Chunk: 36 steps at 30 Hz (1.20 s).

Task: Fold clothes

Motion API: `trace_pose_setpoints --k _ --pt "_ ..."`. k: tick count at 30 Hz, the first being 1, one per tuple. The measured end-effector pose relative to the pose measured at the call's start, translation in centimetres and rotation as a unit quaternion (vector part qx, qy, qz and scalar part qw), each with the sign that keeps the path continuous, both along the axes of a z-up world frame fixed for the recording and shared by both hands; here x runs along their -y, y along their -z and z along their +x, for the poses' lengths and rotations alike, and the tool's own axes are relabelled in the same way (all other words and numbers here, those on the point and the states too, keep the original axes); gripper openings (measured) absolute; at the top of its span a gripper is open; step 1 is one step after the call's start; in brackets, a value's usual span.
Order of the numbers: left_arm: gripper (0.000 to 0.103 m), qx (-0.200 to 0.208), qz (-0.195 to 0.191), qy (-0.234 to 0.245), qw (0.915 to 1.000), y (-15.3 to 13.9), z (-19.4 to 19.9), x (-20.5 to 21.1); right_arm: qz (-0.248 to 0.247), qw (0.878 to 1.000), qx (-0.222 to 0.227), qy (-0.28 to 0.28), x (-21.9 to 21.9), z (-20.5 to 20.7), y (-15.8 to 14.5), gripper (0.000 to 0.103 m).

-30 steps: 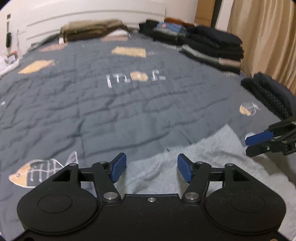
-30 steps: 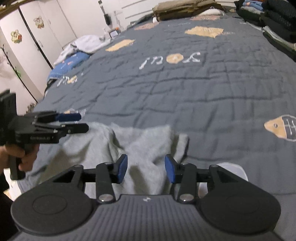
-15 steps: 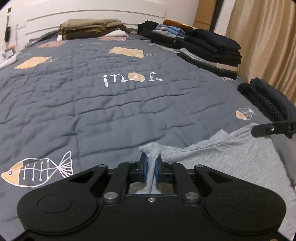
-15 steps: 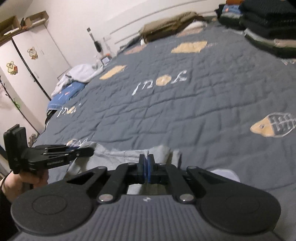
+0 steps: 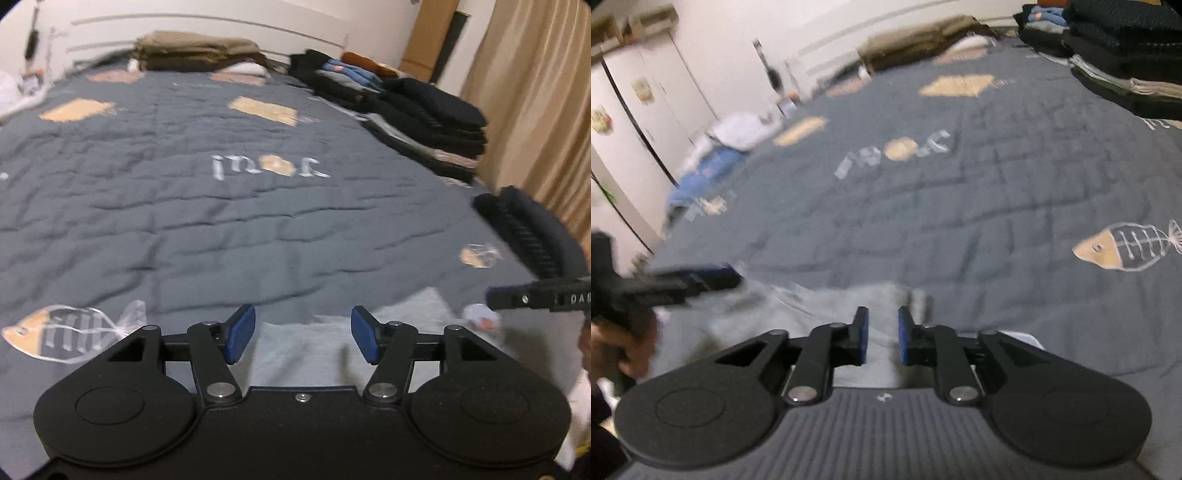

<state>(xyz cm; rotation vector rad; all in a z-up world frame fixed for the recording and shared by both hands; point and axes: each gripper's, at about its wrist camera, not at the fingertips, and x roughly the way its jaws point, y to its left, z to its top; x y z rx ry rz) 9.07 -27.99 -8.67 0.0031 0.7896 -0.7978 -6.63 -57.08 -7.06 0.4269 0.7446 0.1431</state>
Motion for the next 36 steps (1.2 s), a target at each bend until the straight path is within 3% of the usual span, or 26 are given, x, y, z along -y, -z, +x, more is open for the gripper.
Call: trace_pose_setpoints --k 4,10,16,23,29,36 --pt "0.057 -0.025 -0.009 0.023 0.9994 0.7 -0.8 0.7 0.063 0.997 -0.001 -0.040 -1.1 -0.5 0.6 0.034" --pt "0.058 -0.050 0.026 0.026 0.9981 2.8 -1.1 1.3 0.063 0.994 -0.070 -0.047 -2.4 0.0 4.5 0.038" --pt "0.058 -0.009 0.025 0.017 0.9995 0.7 -3.8 -0.1 0.068 0.997 -0.039 -0.021 -2.2 -1.7 1.8 0.039" --pt "0.058 0.027 0.012 0.025 0.9993 -1.9 -10.2 -1.6 0.055 0.998 -0.009 0.007 -3.6 -6.0 -0.8 0.042" --pt "0.058 0.049 0.030 0.037 0.9976 -2.1 -15.7 -3.1 0.062 0.997 0.006 0.037 -5.5 -11.2 -0.6 0.044" --pt "0.058 0.073 0.061 0.053 0.9940 -1.5 -21.1 -5.1 0.088 0.993 -0.006 0.082 -6.9 -16.3 1.0 0.044"
